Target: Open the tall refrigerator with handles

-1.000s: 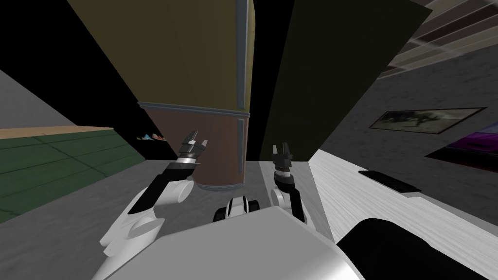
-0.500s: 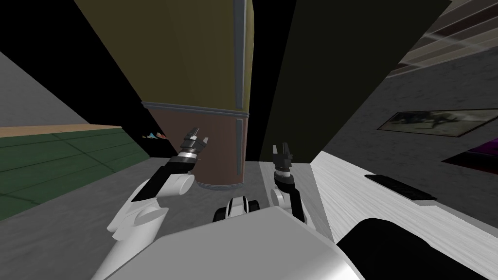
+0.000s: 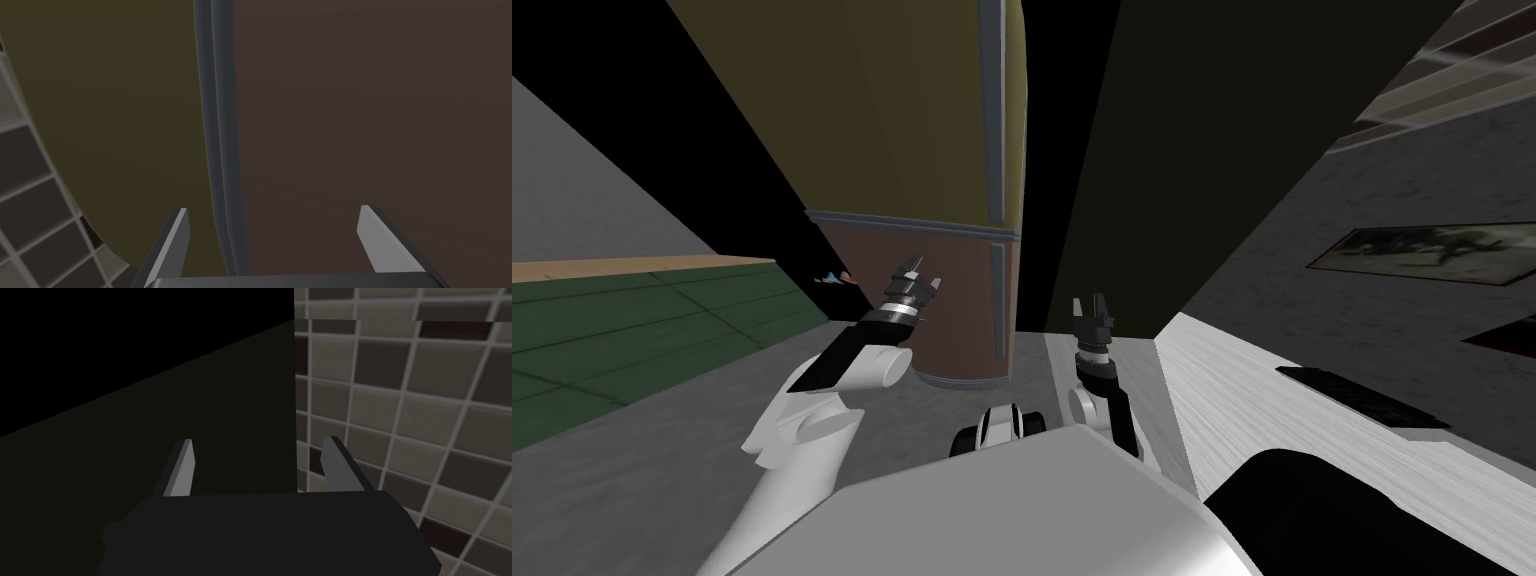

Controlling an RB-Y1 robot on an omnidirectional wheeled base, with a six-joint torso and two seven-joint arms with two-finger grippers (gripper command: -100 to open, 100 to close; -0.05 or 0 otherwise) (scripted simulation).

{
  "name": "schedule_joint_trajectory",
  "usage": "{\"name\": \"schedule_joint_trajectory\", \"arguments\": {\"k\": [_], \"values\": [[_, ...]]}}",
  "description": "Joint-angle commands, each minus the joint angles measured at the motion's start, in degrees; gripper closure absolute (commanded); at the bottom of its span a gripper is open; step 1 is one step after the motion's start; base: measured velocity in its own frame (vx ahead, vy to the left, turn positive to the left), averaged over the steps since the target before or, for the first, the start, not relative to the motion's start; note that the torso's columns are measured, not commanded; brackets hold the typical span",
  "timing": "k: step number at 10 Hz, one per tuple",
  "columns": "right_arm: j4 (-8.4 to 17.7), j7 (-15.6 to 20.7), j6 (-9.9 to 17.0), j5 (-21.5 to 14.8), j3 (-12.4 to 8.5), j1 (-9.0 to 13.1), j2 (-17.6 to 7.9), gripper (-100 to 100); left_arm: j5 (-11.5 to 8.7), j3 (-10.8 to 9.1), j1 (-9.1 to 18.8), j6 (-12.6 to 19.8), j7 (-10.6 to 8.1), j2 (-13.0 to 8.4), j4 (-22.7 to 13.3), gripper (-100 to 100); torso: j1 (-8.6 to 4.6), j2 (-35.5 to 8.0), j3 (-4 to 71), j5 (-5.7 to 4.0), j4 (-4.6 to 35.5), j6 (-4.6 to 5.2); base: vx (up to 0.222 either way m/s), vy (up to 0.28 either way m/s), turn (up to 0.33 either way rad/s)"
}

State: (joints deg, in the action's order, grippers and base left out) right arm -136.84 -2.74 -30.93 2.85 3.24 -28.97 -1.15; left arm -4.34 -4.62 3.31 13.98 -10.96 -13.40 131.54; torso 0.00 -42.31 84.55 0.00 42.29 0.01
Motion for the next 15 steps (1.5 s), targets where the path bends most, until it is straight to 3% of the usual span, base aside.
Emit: {"name": "schedule_joint_trajectory", "arguments": {"k": [1, 2, 3, 5, 6, 7, 8, 10, 11, 12, 13, 15], "values": [[0.0, 0.0, 0.0, 0.0, 0.0, 0.0, 0.0, 0, 0.21, -1.02, 3.26, 4.03, -1.1, -0.24, -0.18, -100, 0.1, 0.01, 0.0, 0.03, 0.0, 0.0, -0.001, -0.075, 0.068], [0.0, 0.0, 0.0, 0.0, 0.0, 0.0, 0.0, 0, 0.21, -1.02, 3.43, 5.57, -1.1, -0.24, -0.18, -100, -0.04, 0.04, 0.02, 0.0, 0.0, -0.02, -0.002, -0.083, 0.059], [0.0, 0.0, 0.0, 0.0, 0.0, 0.0, 0.0, 0, 0.4, -1.93, 5.89, 7.24, -2.05, -0.4, -0.3, -100, -0.07, 0.04, 0.02, -0.02, -0.01, 0.0, -0.028, -0.105, 0.077], [0.0, 0.0, 0.0, 0.0, 0.0, 0.0, 0.0, 0, 0.4, -1.93, 6.23, 9.43, -2.05, -0.4, -0.3, -100, -0.03, 0.02, 0.0, -0.01, 0.0, 0.0, -0.002, -0.07, 0.014], [0.0, 0.0, 0.0, 0.0, 0.0, 0.0, 0.0, 0, 0.59, -2.87, 8.89, 11.5, -2.97, -0.54, -0.46, -100, 0.17, 0.07, 0.04, 0.05, -0.02, -0.01, -0.004, -0.072, 0.065], [0.0, 0.0, 0.0, 0.0, 0.0, 0.0, 0.0, 0, 0.59, -2.87, 9.0, 13.01, -2.97, -0.54, -0.46, -100, 0.04, 0.05, 0.04, 0.02, -0.01, -0.02, -0.008, -0.068, 0.051], [0.0, 0.0, 0.0, 0.0, 0.0, 0.0, 0.0, 0, 0.78, -3.84, 11.46, 14.64, -3.88, -0.66, -0.66, -100, 0.02, 0.02, 0.01, 0.01, -0.01, -0.01, -0.003, -0.085, 0.056], [0.0, 0.0, 0.0, 0.0, 0.0, 0.0, 0.0, 0, 0.78, -3.84, 11.76, 17.01, -3.88, -0.66, -0.66, -100, -0.03, 0.02, 0.01, -0.01, -0.01, 0.0, -0.004, -0.061, 0.018], [0.0, 0.0, 0.0, 0.0, 0.0, 0.0, 0.0, 0, 0.98, -4.84, 14.48, 19.03, -4.75, -0.78, -0.89, -100, 0.11, 0.01, 0.0, 0.03, 0.0, -0.01, 0.003, -0.067, 0.057], [0.0, 0.0, 0.0, 0.0, 0.0, 0.0, 0.0, 0, 0.98, -4.84, 14.48, 20.71, -4.75, -0.78, -0.89, -100, 0.02, 0.04, 0.03, 0.01, 0.0, -0.02, -0.002, -0.068, 0.038], [0.0, 0.0, 0.0, 0.0, 0.0, 0.0, 0.0, 0, 1.18, -5.86, 16.92, 22.47, -5.6, -0.89, -1.15, -100, -0.01, 0.03, 0.01, 0.0, -0.01, 0.0, -0.013, -0.088, 0.061], [0.0, 0.0, 0.0, 0.0, 0.0, 0.0, 0.0, 0, 1.18, -5.86, 17.15, 24.33, -5.6, -0.89, -1.15, -100, -0.02, 0.0, 0.0, -0.01, 0.0, 0.0, -0.009, -0.06, 0.009]]}}
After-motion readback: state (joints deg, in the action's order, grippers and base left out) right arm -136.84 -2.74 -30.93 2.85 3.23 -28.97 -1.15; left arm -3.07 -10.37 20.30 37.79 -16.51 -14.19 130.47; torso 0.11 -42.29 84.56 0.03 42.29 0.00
